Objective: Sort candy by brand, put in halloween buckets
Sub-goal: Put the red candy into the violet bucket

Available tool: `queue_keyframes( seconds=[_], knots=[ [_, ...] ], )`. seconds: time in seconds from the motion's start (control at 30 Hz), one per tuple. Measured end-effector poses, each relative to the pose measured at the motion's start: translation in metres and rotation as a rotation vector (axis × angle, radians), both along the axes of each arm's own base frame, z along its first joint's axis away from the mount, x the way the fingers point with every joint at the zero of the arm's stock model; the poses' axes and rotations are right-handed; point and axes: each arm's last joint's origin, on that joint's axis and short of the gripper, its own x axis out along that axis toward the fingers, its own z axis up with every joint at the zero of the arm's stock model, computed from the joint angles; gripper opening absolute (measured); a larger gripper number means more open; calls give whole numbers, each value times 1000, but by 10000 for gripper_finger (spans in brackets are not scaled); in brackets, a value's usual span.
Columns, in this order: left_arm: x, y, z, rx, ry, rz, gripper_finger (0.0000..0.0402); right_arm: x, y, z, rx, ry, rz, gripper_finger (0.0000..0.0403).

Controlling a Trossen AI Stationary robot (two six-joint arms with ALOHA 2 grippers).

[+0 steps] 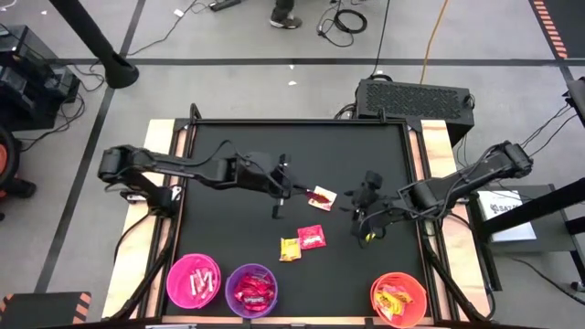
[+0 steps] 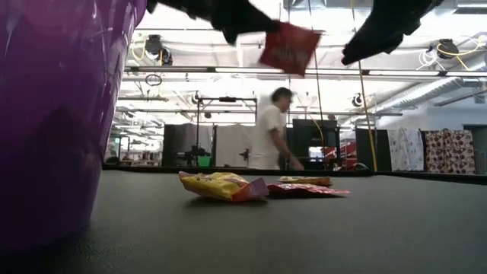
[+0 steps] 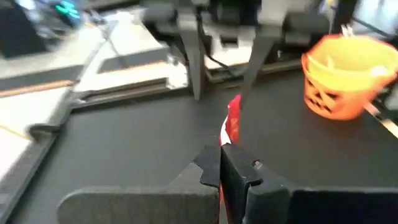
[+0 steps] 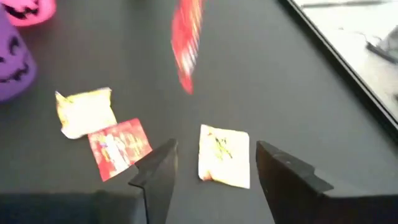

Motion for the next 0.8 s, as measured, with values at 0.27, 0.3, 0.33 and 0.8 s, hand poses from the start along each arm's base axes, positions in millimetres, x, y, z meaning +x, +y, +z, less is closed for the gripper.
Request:
queue_keyframes(
  seconds=[0.27, 0.3, 0.33, 0.8],
  knots=[
    [-35, -22, 45, 29, -122, 283, 0, -4, -2, -12, -11, 72, -29, 204],
    [-40, -26, 50, 47, -142, 342, 0, -4, -2, -12, -9, 76, -26, 203],
    [-45, -31, 54, 66, -153, 397, 0, -4, -2, -12, -7, 68, -26, 202],
    [-85, -75, 76, 120, -331, 454, 0, 0, 0, -10, -53, 62, 30, 196]
  ],
)
